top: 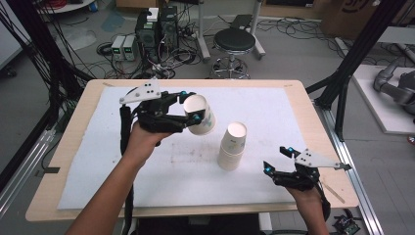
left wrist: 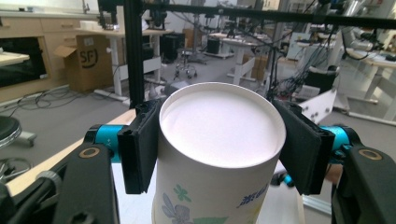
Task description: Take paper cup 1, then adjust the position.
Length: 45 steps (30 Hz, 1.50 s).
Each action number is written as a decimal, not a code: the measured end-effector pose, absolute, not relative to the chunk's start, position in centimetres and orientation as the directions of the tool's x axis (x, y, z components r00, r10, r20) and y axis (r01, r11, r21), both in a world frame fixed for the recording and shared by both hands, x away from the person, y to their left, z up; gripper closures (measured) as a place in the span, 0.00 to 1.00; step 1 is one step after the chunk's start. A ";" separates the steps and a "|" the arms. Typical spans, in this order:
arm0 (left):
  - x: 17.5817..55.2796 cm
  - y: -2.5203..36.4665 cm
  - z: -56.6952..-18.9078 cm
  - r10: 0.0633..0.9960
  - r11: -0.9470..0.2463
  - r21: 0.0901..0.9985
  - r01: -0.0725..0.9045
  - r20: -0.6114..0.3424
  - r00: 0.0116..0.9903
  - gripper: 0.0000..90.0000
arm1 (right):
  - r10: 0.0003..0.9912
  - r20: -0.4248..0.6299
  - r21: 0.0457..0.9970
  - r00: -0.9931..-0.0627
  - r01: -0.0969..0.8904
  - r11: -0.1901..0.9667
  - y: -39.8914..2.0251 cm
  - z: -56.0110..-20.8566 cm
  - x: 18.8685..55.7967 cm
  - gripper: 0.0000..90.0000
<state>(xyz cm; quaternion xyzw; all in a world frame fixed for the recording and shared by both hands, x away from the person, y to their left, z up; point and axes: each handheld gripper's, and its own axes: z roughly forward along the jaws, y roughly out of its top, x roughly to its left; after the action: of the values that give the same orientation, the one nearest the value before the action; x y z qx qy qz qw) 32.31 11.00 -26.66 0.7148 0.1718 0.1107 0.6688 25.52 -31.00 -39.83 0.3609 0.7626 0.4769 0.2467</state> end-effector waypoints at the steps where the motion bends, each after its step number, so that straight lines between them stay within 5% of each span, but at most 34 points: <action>1: 32.2 11.3 -26.9 0.399 -0.050 0.994 0.099 -0.071 0.914 0.39 | 0.786 -0.026 0.906 -0.618 0.317 0.280 -31.0 -39.8 25.5 0.22; 18: 30.9 13.5 -30.9 0.441 -0.095 0.986 0.136 -0.081 0.894 0.39 | 0.760 -0.012 0.909 -0.650 0.310 0.280 -30.5 -39.2 25.2 0.22; 45: 27.7 13.5 -34.0 0.367 -0.163 0.975 0.154 -0.085 0.926 0.39 | 0.537 0.056 0.927 -0.842 0.243 0.285 -25.7 -38.2 23.9 0.22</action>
<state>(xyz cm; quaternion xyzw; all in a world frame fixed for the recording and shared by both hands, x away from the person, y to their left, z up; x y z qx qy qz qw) 27.72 13.51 -33.95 0.7576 0.1718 0.0852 0.6239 23.92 -25.68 -38.15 0.2469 0.7900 0.5447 0.1350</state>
